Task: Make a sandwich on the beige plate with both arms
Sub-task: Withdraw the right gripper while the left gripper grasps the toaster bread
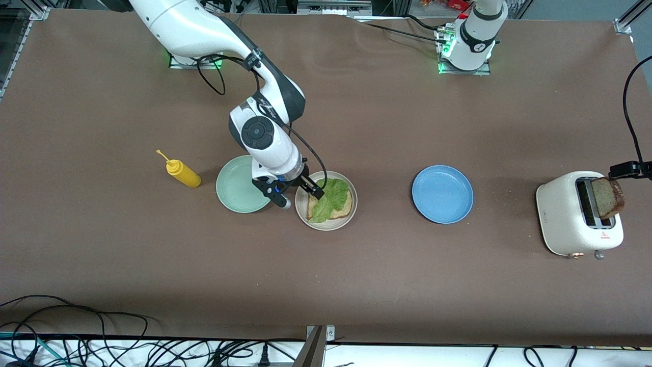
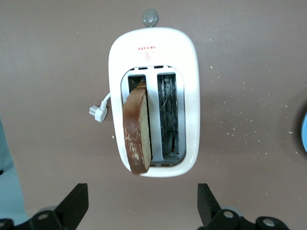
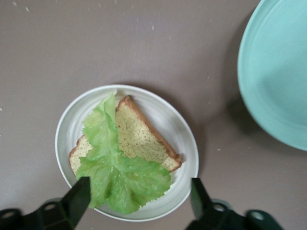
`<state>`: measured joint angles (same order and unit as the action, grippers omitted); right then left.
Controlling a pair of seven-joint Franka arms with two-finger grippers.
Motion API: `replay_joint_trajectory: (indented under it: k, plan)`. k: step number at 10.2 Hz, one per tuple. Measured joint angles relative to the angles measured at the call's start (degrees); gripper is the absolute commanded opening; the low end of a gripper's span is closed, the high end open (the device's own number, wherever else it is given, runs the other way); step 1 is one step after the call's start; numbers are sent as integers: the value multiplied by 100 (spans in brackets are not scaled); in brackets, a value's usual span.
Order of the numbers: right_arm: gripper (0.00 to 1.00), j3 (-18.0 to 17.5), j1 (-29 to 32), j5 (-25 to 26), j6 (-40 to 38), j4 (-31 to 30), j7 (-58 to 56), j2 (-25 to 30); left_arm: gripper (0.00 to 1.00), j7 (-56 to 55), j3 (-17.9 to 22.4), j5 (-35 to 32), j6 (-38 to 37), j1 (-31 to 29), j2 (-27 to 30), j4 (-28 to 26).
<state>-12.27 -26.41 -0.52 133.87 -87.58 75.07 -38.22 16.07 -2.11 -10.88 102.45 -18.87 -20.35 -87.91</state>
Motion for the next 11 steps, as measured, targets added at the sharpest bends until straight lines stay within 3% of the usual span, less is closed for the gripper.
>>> replay_joint_trajectory:
  k: [5,7,9,10,11]
  plan:
    - [100,827,4,58,-1785,4,-1689,813,100,5,-3,0,193,-70,-233,2]
    - [100,1427,12,69,-2365,-64,-3194,1139,100,5,-4,0,398,-77,-346,3]
    - [100,2093,35,64,-2475,-352,-4788,1505,100,5,-1,0,491,-157,-498,3]
    - [100,2357,47,62,-2486,-557,-5425,1673,92,6,-1,0,550,-198,-573,3]
    - [100,2596,56,59,-2485,-792,-6011,1815,68,6,-2,0,638,-215,-627,3]
